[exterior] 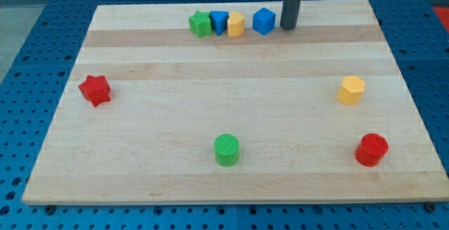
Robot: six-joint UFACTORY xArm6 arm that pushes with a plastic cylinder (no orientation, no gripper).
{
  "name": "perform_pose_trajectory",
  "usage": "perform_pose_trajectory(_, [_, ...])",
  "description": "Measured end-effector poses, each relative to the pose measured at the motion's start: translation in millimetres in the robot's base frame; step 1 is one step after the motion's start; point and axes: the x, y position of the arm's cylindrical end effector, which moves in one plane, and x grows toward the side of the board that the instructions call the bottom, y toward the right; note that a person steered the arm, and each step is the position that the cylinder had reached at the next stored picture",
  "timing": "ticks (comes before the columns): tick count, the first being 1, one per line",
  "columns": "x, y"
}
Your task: Move blue cube into yellow heart
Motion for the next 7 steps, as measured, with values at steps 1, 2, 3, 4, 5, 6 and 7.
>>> perform_pose_trajectory(1, [6.7,-6.7])
perform_pose_trajectory(2, [-0.2,0.4])
perform_pose_trajectory(3, [-45.1,30.9])
perform_pose_trajectory(4, [-46.7,26.4])
perform_pose_trajectory(5, [-42.6,2.4])
perform_pose_trajectory(6, [-24.4,-14.5])
perform_pose_trajectory(7, [-20.9,-17.5])
